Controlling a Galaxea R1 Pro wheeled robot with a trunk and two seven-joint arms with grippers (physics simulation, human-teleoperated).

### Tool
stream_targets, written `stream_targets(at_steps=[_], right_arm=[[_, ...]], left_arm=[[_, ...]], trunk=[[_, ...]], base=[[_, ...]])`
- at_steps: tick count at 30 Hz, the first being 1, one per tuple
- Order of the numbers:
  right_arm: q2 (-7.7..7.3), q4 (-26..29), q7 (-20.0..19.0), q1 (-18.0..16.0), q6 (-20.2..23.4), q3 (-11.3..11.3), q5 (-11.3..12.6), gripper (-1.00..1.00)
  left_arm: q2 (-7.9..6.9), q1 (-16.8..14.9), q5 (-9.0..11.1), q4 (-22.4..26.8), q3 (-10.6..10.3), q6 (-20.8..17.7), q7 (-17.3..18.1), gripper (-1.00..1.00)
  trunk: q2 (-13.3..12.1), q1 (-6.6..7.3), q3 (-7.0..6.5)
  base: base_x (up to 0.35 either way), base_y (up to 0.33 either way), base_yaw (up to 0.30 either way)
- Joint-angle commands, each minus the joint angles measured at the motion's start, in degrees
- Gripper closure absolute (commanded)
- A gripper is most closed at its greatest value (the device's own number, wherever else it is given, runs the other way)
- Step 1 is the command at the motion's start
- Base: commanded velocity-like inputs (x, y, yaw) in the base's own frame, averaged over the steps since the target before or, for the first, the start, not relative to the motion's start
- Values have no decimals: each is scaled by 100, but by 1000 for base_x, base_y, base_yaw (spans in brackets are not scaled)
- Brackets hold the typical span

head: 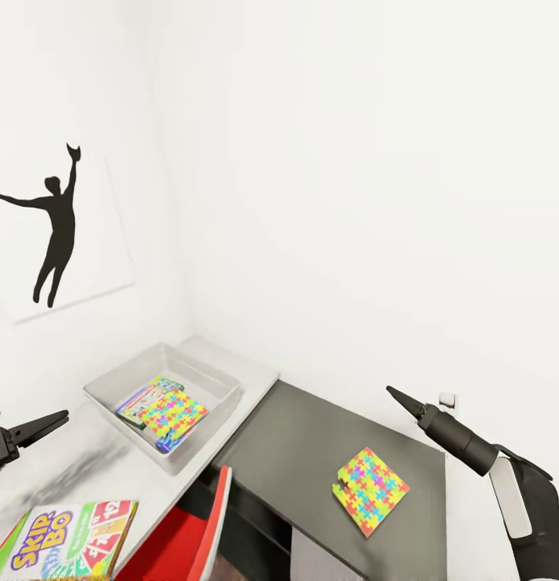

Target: Put all the toys in the child's room - the three board games (two on the bed and one on the table), the two jigsaw puzzles on the table, and the tennis ball on the table - inside the toy box on the table in the child's room.

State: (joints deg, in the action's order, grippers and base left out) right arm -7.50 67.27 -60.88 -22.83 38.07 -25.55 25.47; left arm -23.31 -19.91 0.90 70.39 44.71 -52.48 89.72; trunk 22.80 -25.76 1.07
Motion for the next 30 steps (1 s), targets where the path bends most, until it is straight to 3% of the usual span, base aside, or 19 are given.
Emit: stream_targets(at_steps=[1,30], right_arm=[[-1,-3,-7,-6,40,-2,28,-100],[-45,-20,-11,-6,51,-7,66,-100]], left_arm=[[0,-4,-11,1,3,-61,28,-100],[-6,-4,-11,23,38,-61,28,-100]], trunk=[[11,-2,6],[11,-2,-189]], base=[[-93,-61,-162],[-9,-6,-208]])
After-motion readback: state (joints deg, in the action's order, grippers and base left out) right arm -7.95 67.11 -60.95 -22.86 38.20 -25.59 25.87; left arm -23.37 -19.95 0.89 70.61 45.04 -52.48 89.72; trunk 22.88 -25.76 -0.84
